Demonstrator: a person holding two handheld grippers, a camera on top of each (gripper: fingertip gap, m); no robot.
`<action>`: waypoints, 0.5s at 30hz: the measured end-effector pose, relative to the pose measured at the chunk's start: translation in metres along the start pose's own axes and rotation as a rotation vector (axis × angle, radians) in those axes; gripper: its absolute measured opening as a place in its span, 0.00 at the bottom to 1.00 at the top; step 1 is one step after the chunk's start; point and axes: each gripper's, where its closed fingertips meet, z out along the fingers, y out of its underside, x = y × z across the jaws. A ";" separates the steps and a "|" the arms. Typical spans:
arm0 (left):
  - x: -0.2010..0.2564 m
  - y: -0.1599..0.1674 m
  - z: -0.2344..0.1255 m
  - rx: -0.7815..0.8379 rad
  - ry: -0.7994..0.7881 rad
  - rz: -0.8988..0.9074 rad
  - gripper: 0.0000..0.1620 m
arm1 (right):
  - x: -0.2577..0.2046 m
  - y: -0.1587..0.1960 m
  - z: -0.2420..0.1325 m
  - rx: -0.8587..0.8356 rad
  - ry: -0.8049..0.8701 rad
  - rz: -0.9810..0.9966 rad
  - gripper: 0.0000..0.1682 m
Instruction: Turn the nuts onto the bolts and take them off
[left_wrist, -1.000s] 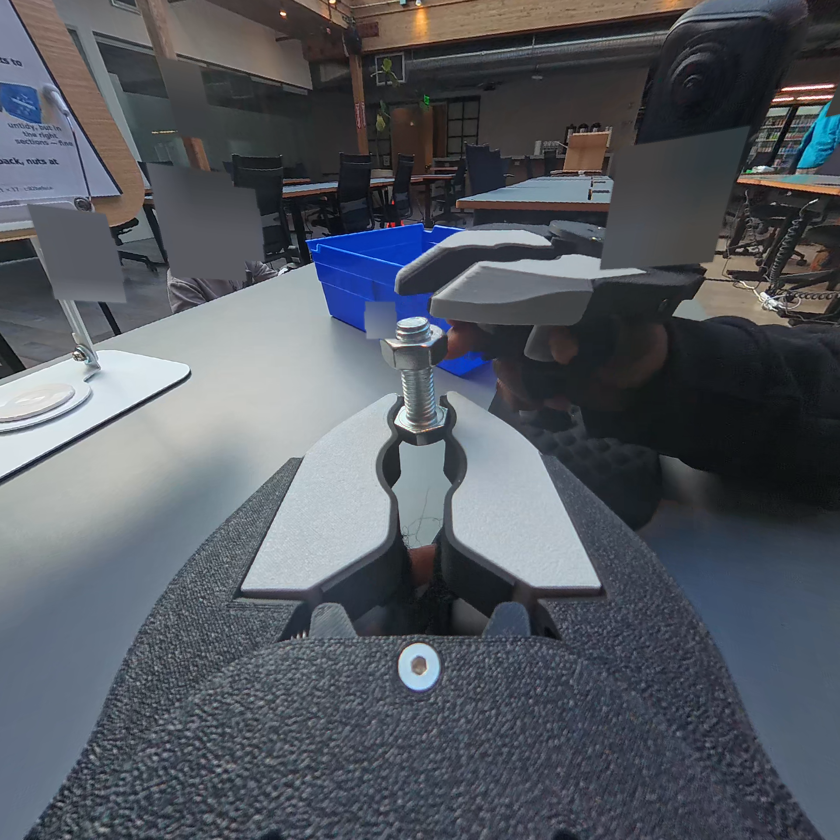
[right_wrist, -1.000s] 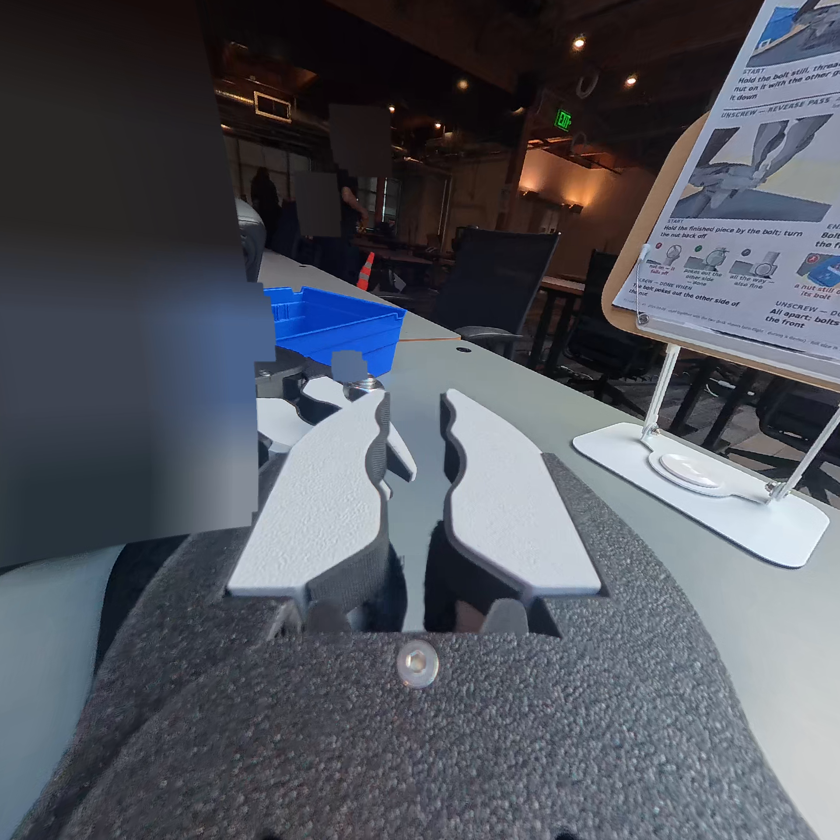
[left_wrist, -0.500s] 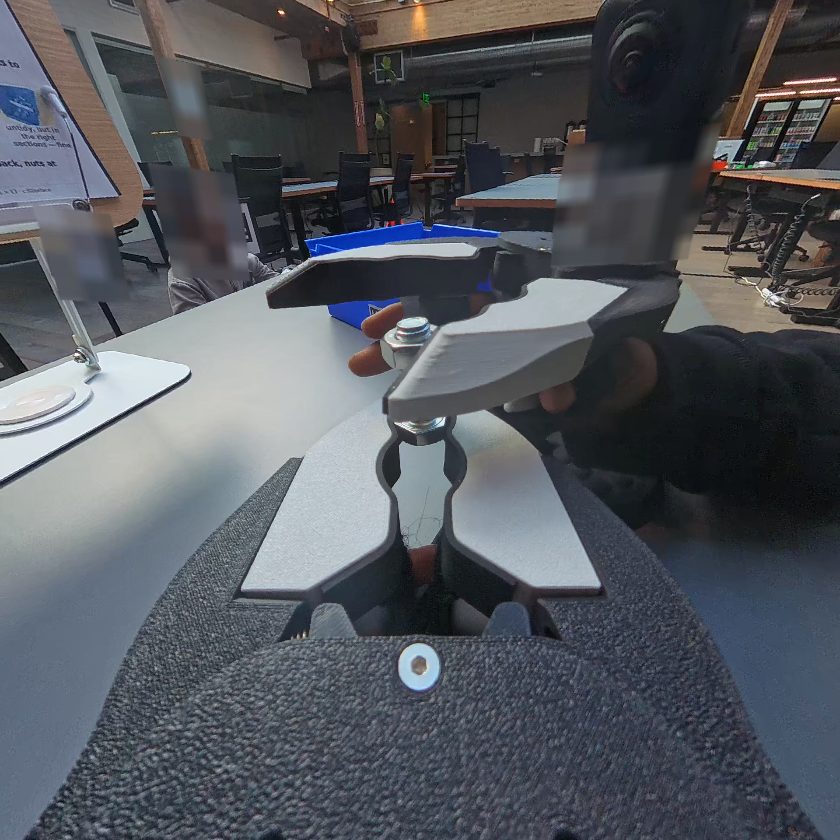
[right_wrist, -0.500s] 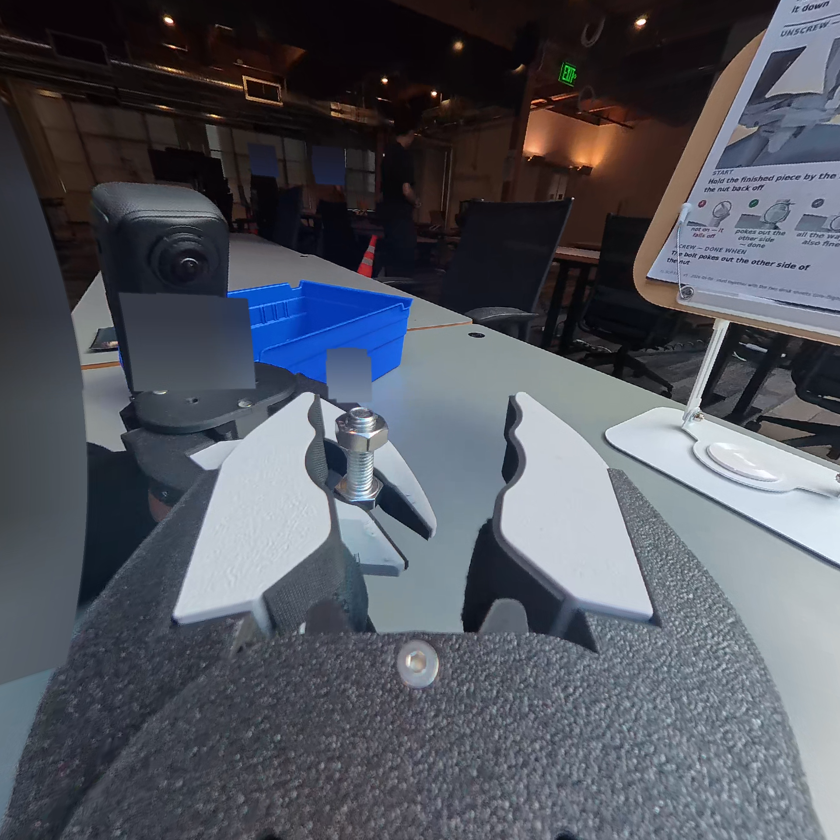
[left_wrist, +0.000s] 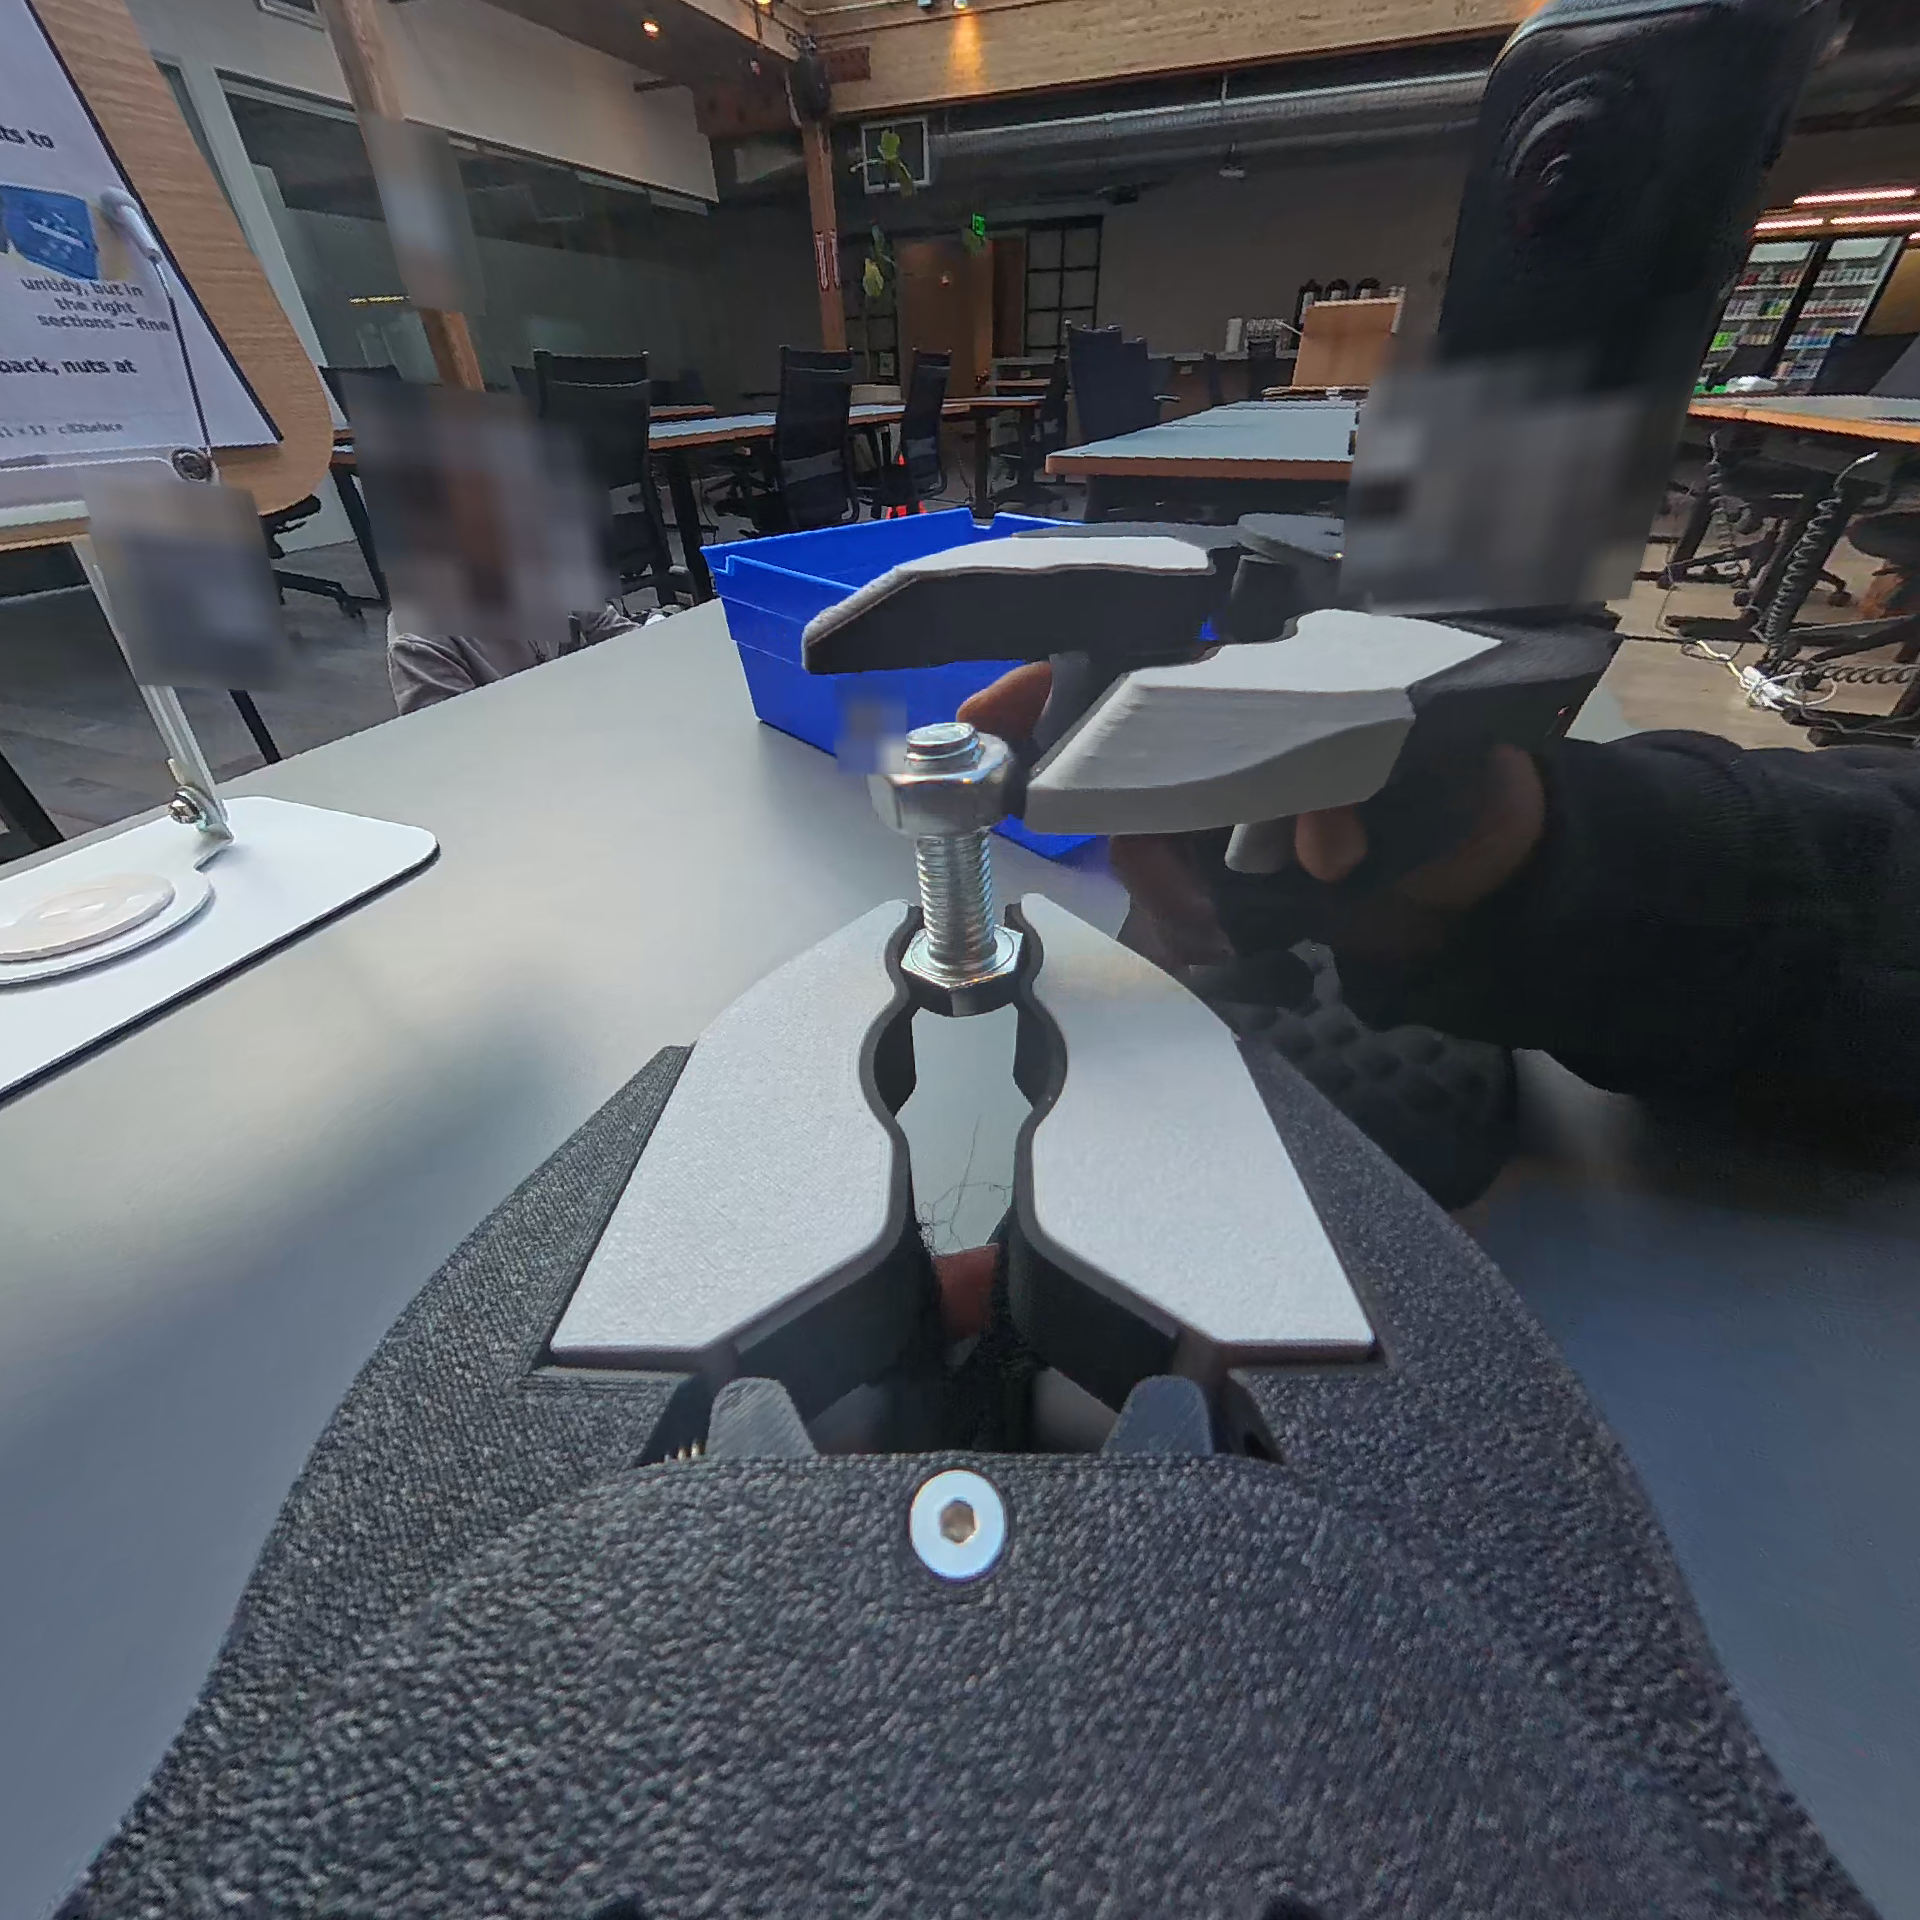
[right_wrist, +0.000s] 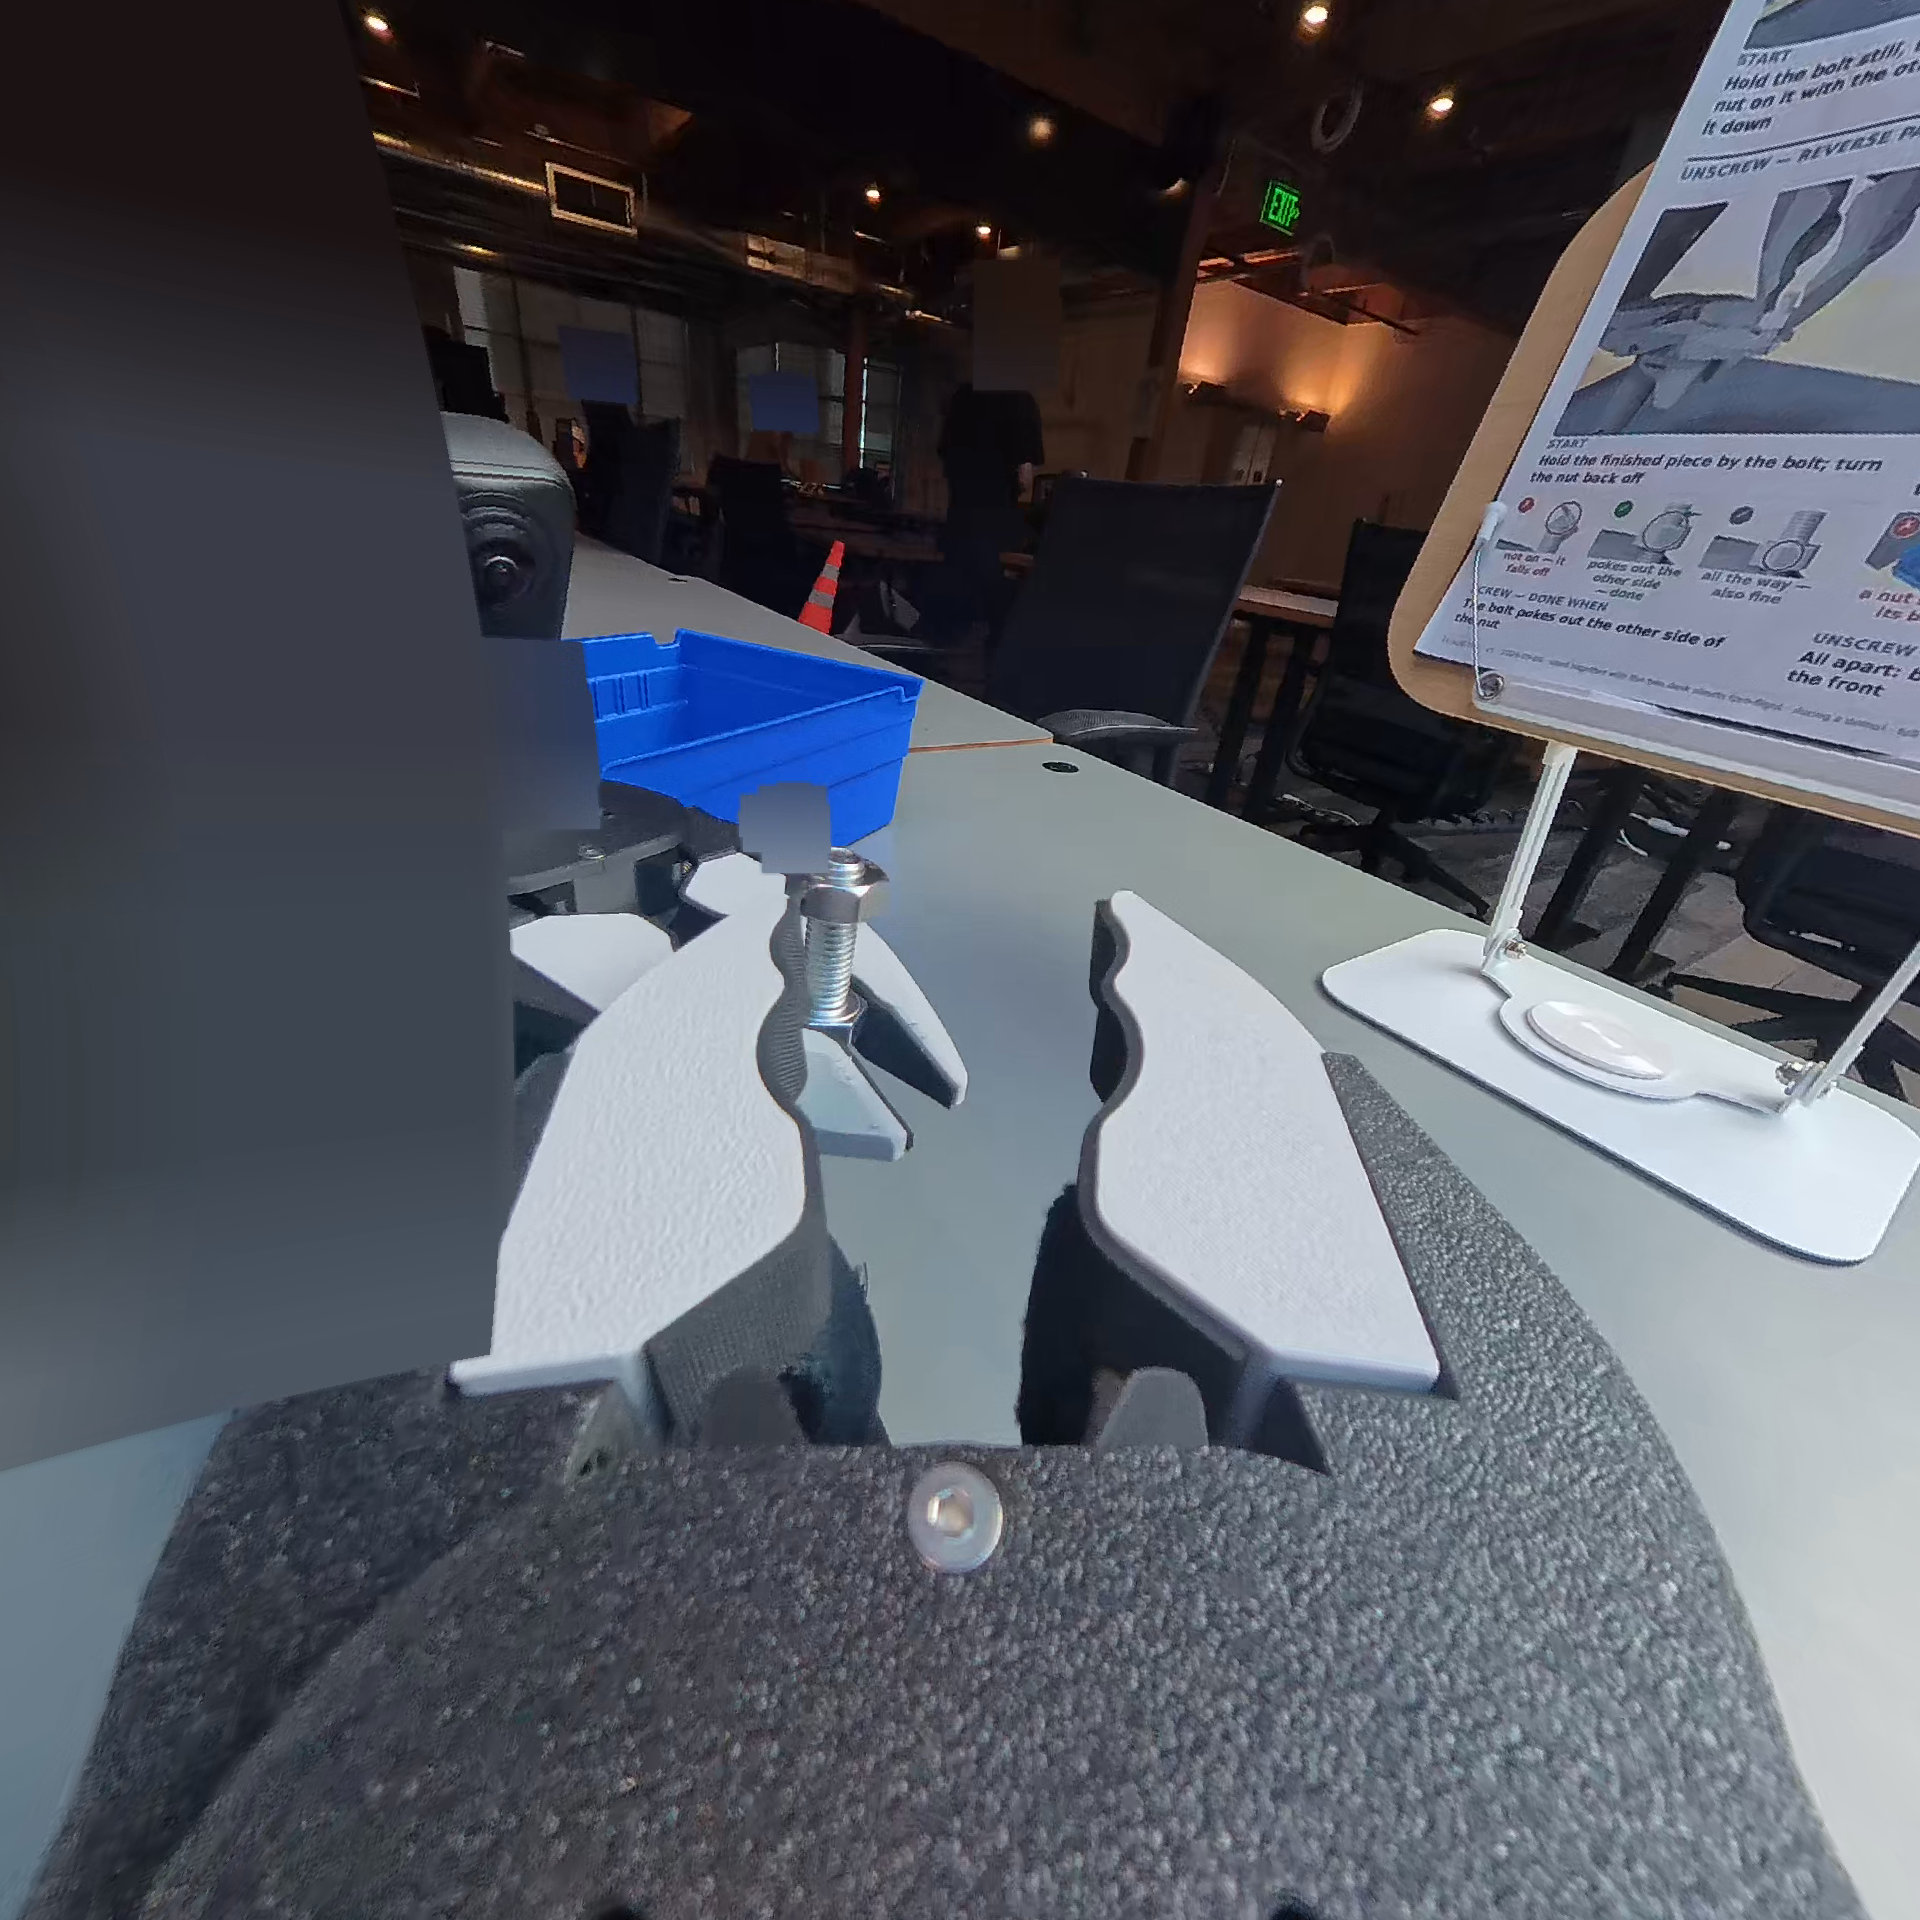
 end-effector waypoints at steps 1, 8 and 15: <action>0.000 0.000 0.000 0.002 0.000 -0.002 0.09 | 0.001 0.000 -0.002 0.000 0.007 -0.005 0.28; 0.001 0.000 0.000 0.001 0.002 0.003 0.09 | 0.010 -0.006 -0.012 0.026 0.037 -0.008 0.19; 0.000 0.000 0.000 0.002 0.000 0.003 0.09 | 0.000 -0.005 0.013 0.022 0.000 0.082 0.50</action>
